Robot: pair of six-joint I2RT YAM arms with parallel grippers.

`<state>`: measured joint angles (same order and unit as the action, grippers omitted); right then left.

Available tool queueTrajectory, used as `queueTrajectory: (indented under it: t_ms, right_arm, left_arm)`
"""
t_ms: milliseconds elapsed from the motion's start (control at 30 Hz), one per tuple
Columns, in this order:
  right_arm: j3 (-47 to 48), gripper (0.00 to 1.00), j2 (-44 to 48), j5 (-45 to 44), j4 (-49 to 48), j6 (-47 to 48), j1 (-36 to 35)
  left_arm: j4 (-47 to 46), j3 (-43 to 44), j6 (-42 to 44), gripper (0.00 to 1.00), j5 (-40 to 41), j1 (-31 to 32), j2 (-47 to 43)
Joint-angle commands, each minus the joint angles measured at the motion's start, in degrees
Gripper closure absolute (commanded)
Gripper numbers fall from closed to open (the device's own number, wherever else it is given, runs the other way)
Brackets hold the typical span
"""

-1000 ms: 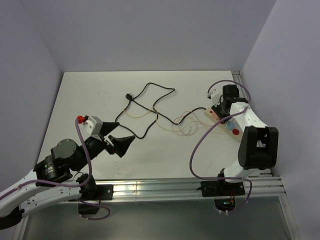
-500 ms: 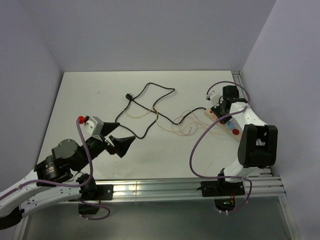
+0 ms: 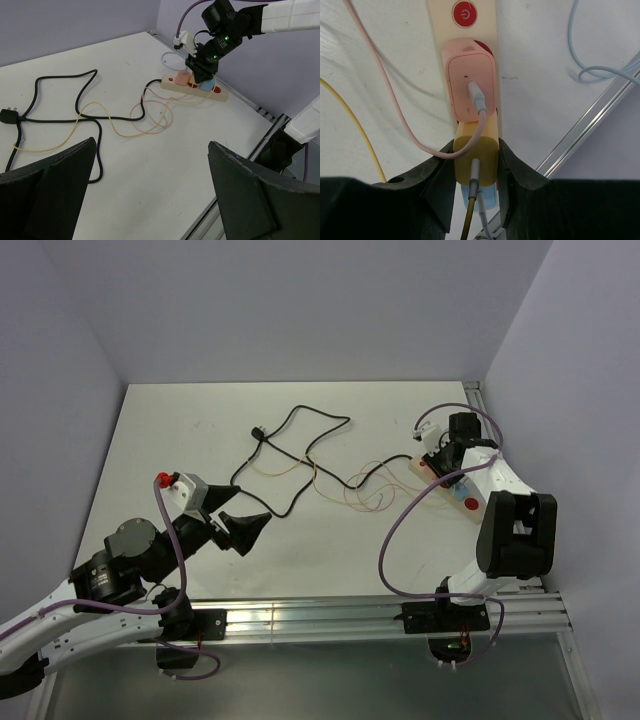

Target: Insert the plug

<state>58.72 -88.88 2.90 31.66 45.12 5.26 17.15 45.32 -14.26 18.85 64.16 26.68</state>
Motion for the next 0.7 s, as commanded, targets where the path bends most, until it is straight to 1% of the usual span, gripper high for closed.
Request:
queueTrajectory:
  t_ms: [0,333,533,667]
  right_arm:
    - [-1.4,1.00,-0.8,7.3,2.1,0.0,-0.1]
    - [-2.4,1.00,-0.2,10.1,3.5,0.4,0.2]
    - [-4.4,1.00,-0.2,9.0,4.0,0.4,0.2]
    - [-3.8,1.00,1.2,7.0,5.2,0.2,0.2]
  left_arm:
    - [-1.8,-0.1,0.8,0.01,-0.6,0.0,-0.7]
    - [-1.7,-0.1,0.9,0.01,-0.4,0.0,-0.9]
    - [-1.8,-0.1,1.0,0.01,-0.4,0.0,-1.4]
    - [-1.8,-0.1,1.0,0.01,-1.0,0.0,-1.4]
